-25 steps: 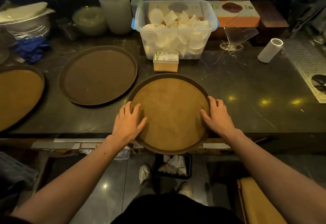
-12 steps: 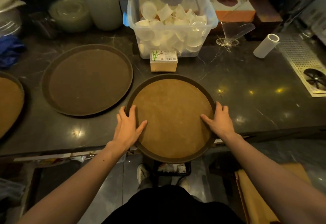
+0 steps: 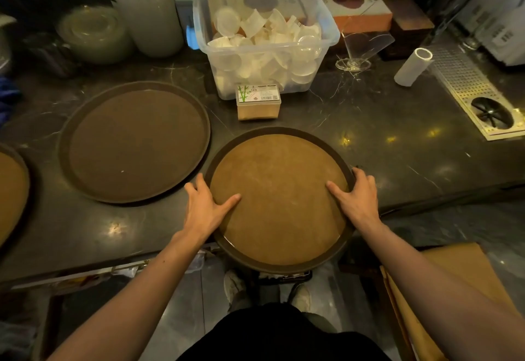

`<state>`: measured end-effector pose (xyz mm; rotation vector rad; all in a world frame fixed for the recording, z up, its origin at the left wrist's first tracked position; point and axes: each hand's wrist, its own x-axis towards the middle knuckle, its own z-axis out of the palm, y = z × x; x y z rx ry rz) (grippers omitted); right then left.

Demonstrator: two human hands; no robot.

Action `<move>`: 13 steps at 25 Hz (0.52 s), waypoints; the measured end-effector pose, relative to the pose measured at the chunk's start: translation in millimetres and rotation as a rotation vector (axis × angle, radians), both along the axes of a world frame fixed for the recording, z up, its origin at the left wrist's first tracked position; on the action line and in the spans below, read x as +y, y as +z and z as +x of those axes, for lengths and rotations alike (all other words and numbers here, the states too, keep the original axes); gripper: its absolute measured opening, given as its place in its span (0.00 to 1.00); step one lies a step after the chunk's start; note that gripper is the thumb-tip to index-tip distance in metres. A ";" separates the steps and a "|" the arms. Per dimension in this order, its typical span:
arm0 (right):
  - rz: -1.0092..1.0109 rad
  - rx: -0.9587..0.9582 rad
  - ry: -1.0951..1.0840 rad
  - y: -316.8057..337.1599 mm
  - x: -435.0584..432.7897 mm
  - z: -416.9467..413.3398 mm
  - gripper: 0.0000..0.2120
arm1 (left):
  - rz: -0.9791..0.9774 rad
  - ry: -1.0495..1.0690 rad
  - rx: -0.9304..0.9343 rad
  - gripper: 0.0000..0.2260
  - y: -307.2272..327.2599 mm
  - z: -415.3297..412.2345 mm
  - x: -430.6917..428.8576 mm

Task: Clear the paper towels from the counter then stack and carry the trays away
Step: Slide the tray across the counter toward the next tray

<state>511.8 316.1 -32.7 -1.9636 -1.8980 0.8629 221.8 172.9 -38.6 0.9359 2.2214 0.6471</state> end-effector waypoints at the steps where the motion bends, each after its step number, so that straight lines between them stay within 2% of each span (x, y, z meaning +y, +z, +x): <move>1: 0.021 0.007 -0.022 1.6 -3.4 0.0 0.39 | 0.016 0.003 -0.013 0.51 0.7 -0.3 -1.8; 7: 0.097 0.033 -0.066 11.8 -22.9 7.5 0.38 | 0.104 0.047 -0.052 0.50 8.3 6.0 -18.3; 13: 0.157 0.115 0.018 31.1 -34.2 17.4 0.39 | 0.199 0.152 0.031 0.49 34.8 28.1 -54.4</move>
